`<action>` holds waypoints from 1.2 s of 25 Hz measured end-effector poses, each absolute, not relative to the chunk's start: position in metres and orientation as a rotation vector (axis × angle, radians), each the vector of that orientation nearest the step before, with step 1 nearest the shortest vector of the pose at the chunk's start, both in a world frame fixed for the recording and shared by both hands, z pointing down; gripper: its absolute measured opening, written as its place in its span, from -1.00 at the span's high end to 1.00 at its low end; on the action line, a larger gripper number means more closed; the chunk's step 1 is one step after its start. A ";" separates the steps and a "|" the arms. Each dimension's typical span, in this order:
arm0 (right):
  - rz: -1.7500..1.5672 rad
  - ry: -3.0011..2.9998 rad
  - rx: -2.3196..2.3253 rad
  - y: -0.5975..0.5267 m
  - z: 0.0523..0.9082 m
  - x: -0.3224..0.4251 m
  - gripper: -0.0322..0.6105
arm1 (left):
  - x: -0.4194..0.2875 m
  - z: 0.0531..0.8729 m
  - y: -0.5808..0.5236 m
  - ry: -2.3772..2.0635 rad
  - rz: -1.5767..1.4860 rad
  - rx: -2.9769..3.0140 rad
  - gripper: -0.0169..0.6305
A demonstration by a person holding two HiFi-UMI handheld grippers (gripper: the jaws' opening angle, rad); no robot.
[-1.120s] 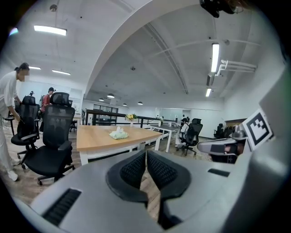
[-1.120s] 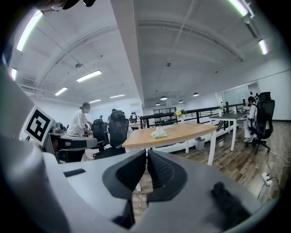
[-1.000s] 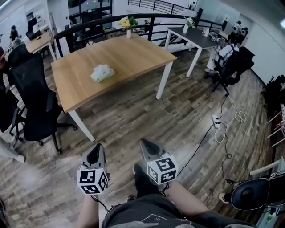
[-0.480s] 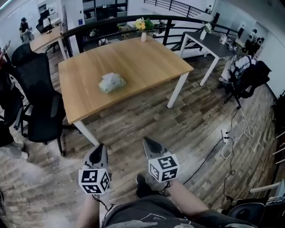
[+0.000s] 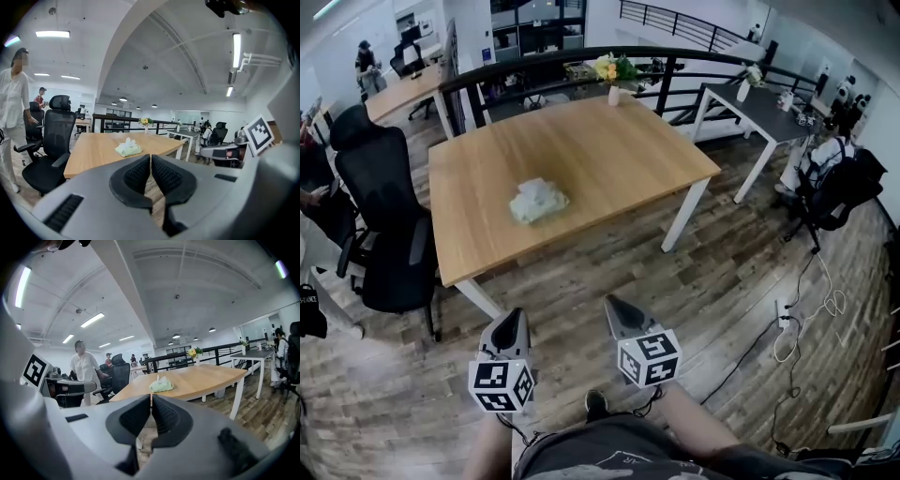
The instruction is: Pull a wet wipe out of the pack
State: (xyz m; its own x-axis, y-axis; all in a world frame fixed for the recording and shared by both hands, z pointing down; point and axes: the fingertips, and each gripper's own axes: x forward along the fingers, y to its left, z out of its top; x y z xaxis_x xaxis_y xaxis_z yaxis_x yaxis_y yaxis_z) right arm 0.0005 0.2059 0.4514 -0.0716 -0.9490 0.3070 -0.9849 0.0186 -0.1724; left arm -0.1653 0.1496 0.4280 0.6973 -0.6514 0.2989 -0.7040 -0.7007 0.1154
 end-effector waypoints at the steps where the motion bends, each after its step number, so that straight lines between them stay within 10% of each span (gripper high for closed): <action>1: 0.525 -2.171 2.062 0.202 0.453 0.006 0.81 | -0.162 0.428 0.146 -1.099 0.345 2.684 0.87; 30: 0.563 -2.177 2.025 0.147 0.467 0.047 0.81 | -0.126 0.436 0.076 -1.115 0.279 2.603 0.87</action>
